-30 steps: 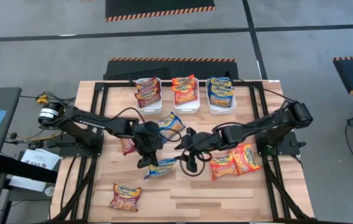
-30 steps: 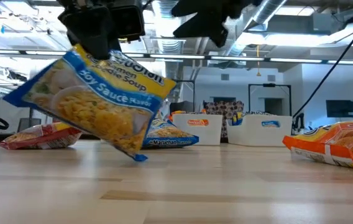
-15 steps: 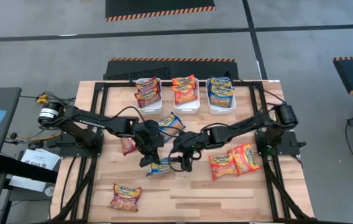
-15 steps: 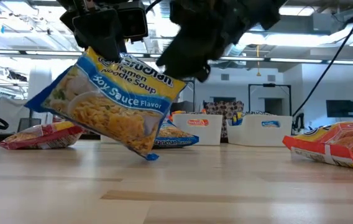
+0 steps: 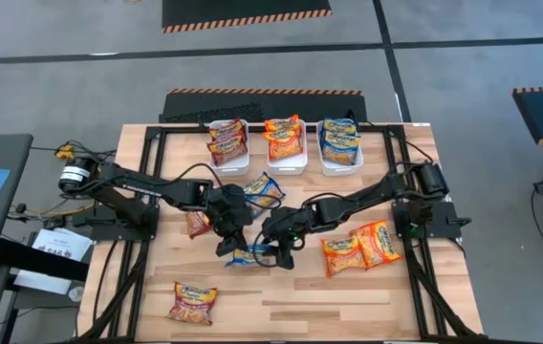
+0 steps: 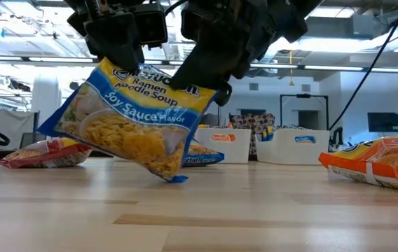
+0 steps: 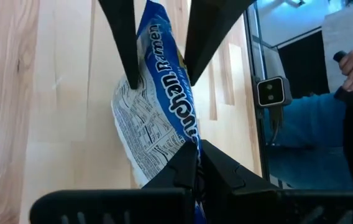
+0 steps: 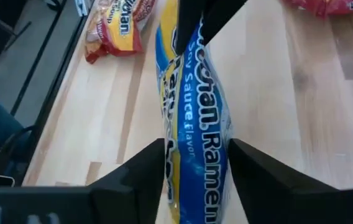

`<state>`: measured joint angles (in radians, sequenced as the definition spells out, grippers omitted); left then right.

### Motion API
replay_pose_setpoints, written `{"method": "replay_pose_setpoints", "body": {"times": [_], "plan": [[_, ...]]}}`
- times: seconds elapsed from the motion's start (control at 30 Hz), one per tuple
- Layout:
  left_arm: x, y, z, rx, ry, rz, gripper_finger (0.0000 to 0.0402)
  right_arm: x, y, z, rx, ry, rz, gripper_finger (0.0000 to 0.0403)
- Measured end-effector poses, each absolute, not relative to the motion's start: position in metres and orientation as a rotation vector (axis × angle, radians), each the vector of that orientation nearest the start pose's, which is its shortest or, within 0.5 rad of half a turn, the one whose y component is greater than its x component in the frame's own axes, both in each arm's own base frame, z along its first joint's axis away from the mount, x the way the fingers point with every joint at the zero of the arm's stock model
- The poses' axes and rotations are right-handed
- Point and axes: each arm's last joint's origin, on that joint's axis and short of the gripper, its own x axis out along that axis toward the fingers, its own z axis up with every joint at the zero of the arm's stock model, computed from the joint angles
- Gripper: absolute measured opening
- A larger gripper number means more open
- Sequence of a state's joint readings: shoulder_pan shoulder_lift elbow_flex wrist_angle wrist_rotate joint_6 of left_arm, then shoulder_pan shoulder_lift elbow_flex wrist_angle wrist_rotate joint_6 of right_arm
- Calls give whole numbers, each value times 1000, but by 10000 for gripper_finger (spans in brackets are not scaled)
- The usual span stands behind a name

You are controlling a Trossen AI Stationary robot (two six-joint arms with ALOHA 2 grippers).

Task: Sort Maruchan noodles
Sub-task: Put the blue noodle pack into the right white bin

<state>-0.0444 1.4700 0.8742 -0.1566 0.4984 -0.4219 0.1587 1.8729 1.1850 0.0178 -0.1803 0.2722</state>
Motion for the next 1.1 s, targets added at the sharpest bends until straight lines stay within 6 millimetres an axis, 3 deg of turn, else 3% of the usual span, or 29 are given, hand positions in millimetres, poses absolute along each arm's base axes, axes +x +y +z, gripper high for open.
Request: {"method": "replay_pose_setpoints", "body": {"times": [0.43, 0.77, 1.1], "plan": [[300, -18, 217, -566, 796, -326, 0, 394, 64, 184, 386, 765, 171, 14], [298, 10, 222, -694, 781, -410, 0, 396, 70, 204, 413, 869, 111, 9], [287, 37, 285, -505, 516, -398, 0, 382, 65, 216, 354, 1068, 23, 7]]}}
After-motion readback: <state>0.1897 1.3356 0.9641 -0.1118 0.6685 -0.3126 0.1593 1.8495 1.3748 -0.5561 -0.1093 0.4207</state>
